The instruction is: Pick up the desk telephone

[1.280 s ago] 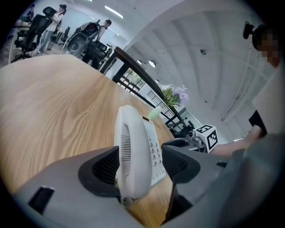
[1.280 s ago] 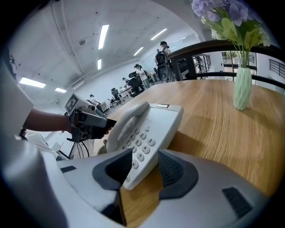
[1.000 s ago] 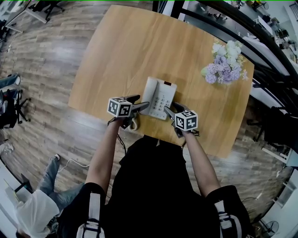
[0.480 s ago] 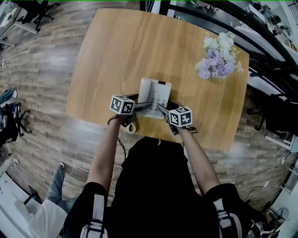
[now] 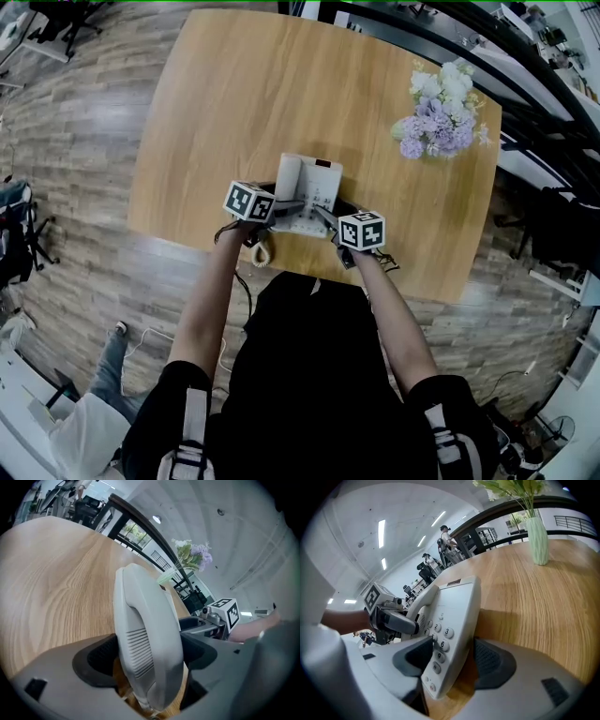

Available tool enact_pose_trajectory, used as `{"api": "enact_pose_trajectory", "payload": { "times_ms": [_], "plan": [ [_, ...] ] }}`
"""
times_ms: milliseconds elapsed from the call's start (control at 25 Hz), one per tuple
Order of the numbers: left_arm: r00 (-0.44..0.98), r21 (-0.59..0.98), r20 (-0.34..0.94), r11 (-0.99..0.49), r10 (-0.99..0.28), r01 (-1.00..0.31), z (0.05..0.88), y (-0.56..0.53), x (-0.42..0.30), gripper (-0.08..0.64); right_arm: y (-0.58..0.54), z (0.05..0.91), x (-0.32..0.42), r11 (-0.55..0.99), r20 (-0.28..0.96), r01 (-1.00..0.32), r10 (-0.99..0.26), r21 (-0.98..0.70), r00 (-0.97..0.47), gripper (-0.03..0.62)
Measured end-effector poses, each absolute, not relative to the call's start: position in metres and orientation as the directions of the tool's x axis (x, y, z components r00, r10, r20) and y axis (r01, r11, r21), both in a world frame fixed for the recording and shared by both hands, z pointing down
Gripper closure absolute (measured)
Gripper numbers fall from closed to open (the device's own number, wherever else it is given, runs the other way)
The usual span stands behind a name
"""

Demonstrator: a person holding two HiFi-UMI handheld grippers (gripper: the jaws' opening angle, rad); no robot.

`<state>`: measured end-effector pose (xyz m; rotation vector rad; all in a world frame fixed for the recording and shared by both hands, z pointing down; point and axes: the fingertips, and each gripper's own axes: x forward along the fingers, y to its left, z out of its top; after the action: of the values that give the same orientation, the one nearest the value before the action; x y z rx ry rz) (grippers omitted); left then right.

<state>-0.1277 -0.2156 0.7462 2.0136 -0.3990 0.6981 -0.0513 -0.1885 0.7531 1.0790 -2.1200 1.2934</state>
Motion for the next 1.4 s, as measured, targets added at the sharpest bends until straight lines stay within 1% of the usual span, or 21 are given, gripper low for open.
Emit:
{"api": "enact_pose_trajectory", "payload": {
  "times_ms": [80,200,520,1040,1200,1400],
  "plan": [
    [0.767,0.663,0.642,-0.511,0.013,-0.547,0.747,-0.215,-0.127,0.158,-0.188,0.754,-0.052,0.246,0.684,-0.783,-0.384,-0.571,-0.62,0.327],
    [0.771,0.667,0.636,-0.501,-0.003,-0.552,0.747,-0.214,-0.128,0.158,-0.187,0.756,-0.052,0.239,0.679,-0.774,-0.377,-0.586,-0.63,0.328],
    [0.785,0.679,0.617,-0.473,-0.046,-0.562,0.745,-0.216,-0.131,0.158,-0.186,0.755,-0.052,0.239,0.636,-0.759,-0.427,-0.606,-0.643,0.331],
    [0.777,0.675,0.62,-0.43,-0.109,-0.6,0.747,-0.216,-0.135,0.158,-0.188,0.755,-0.053,0.218,0.65,-0.772,-0.432,-0.597,-0.625,0.342],
    [0.769,0.666,0.627,-0.426,-0.126,-0.613,0.746,-0.213,-0.137,0.158,-0.187,0.754,-0.054,0.236,0.655,-0.775,-0.426,-0.586,-0.625,0.344],
    [0.758,0.65,0.64,-0.437,-0.125,-0.622,0.74,-0.201,-0.14,0.158,-0.182,0.743,-0.056,0.297,0.663,-0.787,-0.424,-0.541,-0.616,0.345]
  ]
}}
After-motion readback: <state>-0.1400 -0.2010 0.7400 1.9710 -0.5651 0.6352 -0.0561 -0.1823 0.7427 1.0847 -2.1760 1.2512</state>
